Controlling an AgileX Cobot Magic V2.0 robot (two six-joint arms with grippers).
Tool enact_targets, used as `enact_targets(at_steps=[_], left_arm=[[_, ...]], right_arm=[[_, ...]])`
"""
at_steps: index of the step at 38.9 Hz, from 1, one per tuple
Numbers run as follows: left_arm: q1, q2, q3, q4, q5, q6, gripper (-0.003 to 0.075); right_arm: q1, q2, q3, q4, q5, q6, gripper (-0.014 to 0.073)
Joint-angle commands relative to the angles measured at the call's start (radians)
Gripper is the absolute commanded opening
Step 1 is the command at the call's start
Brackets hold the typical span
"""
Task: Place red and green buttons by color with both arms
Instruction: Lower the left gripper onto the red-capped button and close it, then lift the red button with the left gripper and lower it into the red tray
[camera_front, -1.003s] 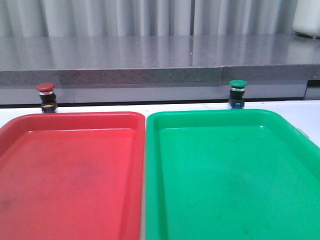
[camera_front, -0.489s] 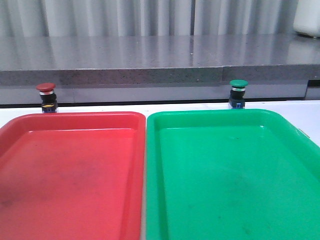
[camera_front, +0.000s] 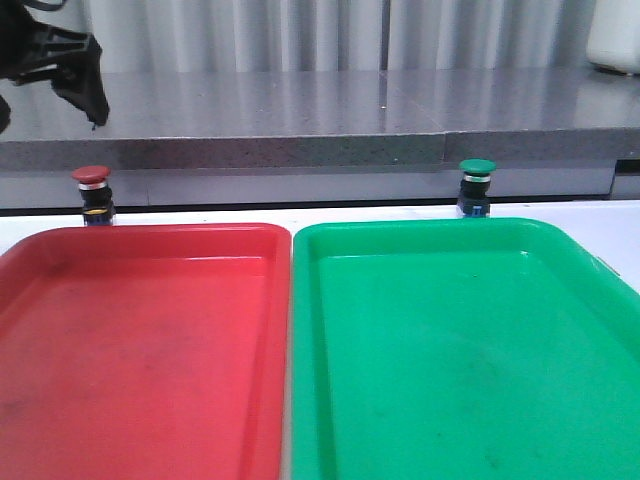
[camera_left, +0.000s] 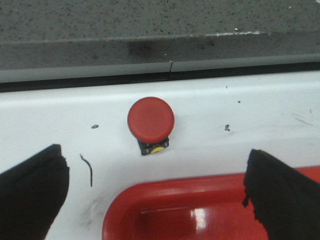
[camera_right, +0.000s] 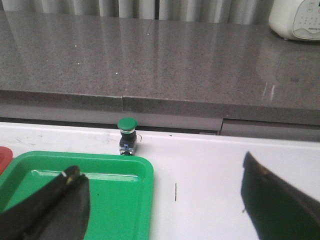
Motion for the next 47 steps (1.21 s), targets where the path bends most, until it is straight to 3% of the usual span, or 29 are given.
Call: enact_targets(at_steps=[1,6,32,40,47], left_arm=[[-0.005,0.044,-0.112,-0.002,-0.019,-0.003,0.0679],[-0.005,0.13,-0.192,0.016,-0.017,-0.003,0.0665],[-0.005,0.276,-0.298,0.016,0.003,-0.003,0.0349],[-0.005,0.267,-0.407,0.019,0.126,-0.003,0.0191],[-0.013,0.176,-0.43,0.04,0.197,-0.001,0.0185]], right_arm=[[-0.006,0.013,-0.037,-0.009,-0.074,-0.001,0.063],[-0.006,0.013,-0.037,-0.009,-0.074,-0.001,0.063],[-0.006,0.013,-0.037,-0.009,-0.074,-0.001,0.063],[-0.006,0.013,-0.037,-0.009,-0.074,-0.001,0.063],[-0.006,0.013,-0.037,-0.009,-0.074,-0.001,0.063]])
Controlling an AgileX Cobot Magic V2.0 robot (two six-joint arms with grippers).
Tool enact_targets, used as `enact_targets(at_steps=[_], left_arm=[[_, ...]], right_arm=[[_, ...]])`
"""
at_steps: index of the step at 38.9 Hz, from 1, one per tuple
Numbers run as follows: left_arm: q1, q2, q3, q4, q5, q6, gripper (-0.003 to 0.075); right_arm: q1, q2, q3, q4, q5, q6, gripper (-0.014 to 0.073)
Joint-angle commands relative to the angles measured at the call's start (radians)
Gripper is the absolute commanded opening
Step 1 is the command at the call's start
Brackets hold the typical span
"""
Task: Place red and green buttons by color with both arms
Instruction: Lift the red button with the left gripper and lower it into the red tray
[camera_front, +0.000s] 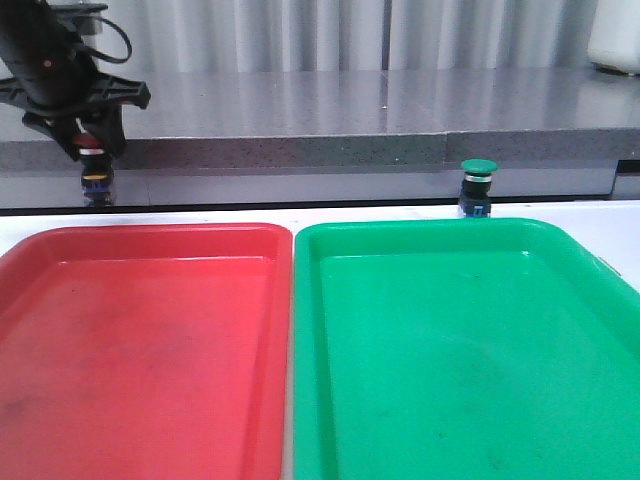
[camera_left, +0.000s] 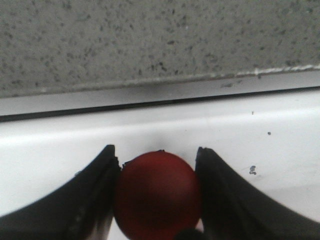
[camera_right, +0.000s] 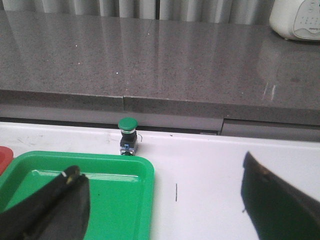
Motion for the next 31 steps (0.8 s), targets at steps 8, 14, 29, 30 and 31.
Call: enact_targets(at_steps=[8,14,29,30,31], left_arm=[[-0.082,-0.366,0.212,0.005,-0.046,0.015,0.0185],[-0.164,-0.523,0.494,-0.025,-0.144,0.015,0.0185],[-0.284,-0.6,0.888,-0.095,-0.372,0.015,0.0192],[-0.284,-0.6,0.896,-0.097,-0.38,0.015,0.0192],[-0.284,-0.6,0.902,-0.102,-0.387,0.015,0.0192]], right_arm=[[-0.006,0.013,-0.037,-0.009,-0.074,-0.001,0.063],[-0.006,0.013,-0.037,-0.009,-0.074,-0.001,0.063],[-0.006,0.013,-0.037,-0.009,-0.074,-0.001,0.063],[-0.006,0.013,-0.037,-0.009,-0.074,-0.001,0.063],[-0.006,0.013,-0.037,-0.009,-0.074,-0.001,0.063]])
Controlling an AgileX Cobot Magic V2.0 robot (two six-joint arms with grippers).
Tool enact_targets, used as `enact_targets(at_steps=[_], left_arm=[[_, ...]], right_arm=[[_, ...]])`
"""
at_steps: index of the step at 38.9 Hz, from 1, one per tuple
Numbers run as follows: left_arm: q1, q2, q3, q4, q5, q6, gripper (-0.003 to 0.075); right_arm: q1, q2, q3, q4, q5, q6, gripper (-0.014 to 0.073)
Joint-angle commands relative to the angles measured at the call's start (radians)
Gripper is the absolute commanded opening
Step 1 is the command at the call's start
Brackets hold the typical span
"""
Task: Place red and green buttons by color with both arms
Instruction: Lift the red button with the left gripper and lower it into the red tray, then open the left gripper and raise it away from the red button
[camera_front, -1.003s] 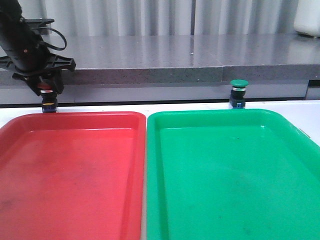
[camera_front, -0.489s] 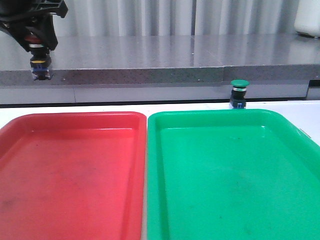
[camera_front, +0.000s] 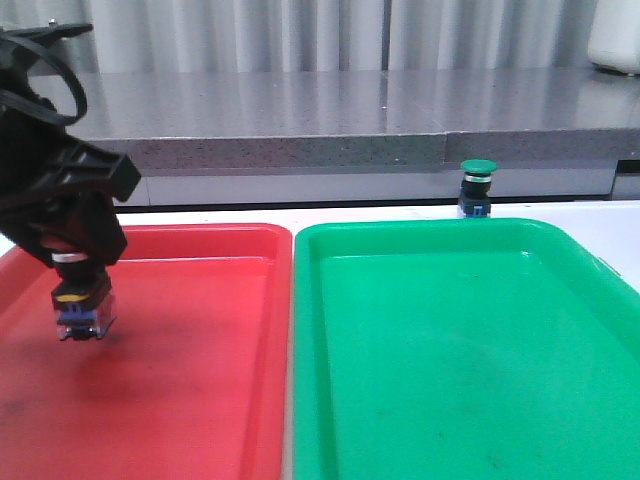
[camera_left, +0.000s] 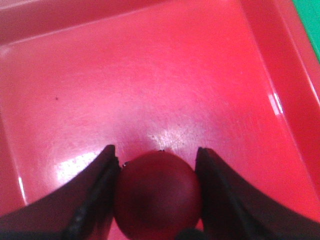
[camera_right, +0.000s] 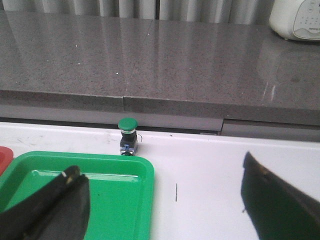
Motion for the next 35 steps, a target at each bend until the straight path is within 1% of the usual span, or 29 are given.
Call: enact_targets(at_steps=[1,5,10,20,23,25,31,35], left_arm=[[-0.013,-0.042,0.004,-0.024,-0.109,0.003,0.0192],[-0.013,-0.042,0.008,-0.026,-0.114,0.003,0.0197],[-0.013,-0.042,0.008,-0.033,-0.111,0.003,0.0248],[-0.013,-0.042,0.008,-0.041,-0.077,0.003,0.0453],[-0.013,-0.042,0.008,-0.041,-0.073,0.003,0.0492],[-0.013,-0.042,0.008,-0.041,-0.073,0.003,0.0507],[-0.013,-0.074,-0.018,-0.041,-0.066,0.003,0.0508],[-0.013,-0.134,-0.06,-0.039,-0.058,0.003,0.049]], right_arm=[[-0.006,0.013,-0.037,-0.009,-0.074,-0.001,0.063],[-0.006,0.013,-0.037,-0.009,-0.074,-0.001,0.063],[-0.006,0.013,-0.037,-0.009,-0.074,-0.001,0.063],[-0.006,0.013,-0.037,-0.009,-0.074,-0.001,0.063],[-0.006,0.013,-0.037,-0.009,-0.074,-0.001,0.063],[-0.006,0.013,-0.037,-0.009,-0.074,-0.001,0.063],[-0.006,0.013,-0.037,-0.009,-0.074,-0.001,0.063],[-0.006,0.013,-0.037,-0.009,-0.074,-0.001,0.063]])
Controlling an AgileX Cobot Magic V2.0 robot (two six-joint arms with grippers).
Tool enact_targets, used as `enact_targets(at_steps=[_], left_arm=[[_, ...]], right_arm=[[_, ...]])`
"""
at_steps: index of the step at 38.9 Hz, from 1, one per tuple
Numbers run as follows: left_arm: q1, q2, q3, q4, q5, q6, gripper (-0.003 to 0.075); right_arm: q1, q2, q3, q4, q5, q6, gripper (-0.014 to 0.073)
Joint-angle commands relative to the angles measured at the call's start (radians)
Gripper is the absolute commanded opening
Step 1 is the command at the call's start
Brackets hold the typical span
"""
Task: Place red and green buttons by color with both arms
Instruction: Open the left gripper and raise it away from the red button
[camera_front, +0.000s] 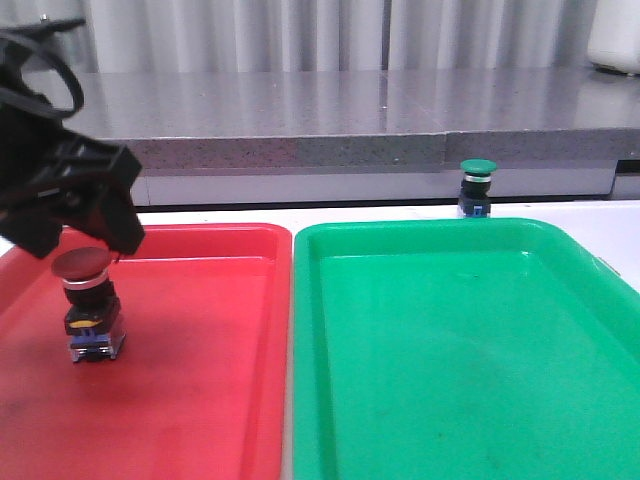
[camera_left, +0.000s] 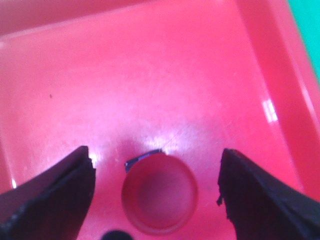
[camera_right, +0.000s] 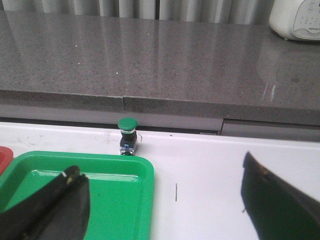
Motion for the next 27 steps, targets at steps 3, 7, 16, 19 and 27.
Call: enact_targets(at_steps=[3,7,16,19,27], left_arm=[[0.006,-0.139,-0.093,0.003,-0.042,0.003,0.0441],[0.057,-0.198,-0.116,0.041,-0.027,0.003,0.0297],[0.325,-0.373,-0.1,0.073,0.063,0.003,-0.0019],[0.377,-0.441,-0.057,0.073,0.064,0.01,-0.002],[0.369,-0.683,0.169,0.07,-0.068,0.01,-0.002]], right_arm=[[-0.006,0.013,-0.037,-0.009,-0.076,-0.001,0.063],[-0.006,0.013,-0.037,-0.009,-0.076,-0.001,0.063],[-0.006,0.013,-0.037,-0.009,-0.076,-0.001,0.063],[-0.006,0.013,-0.037,-0.009,-0.076,-0.001,0.063],[-0.006,0.013,-0.037,-0.009,-0.076,-0.001,0.063]])
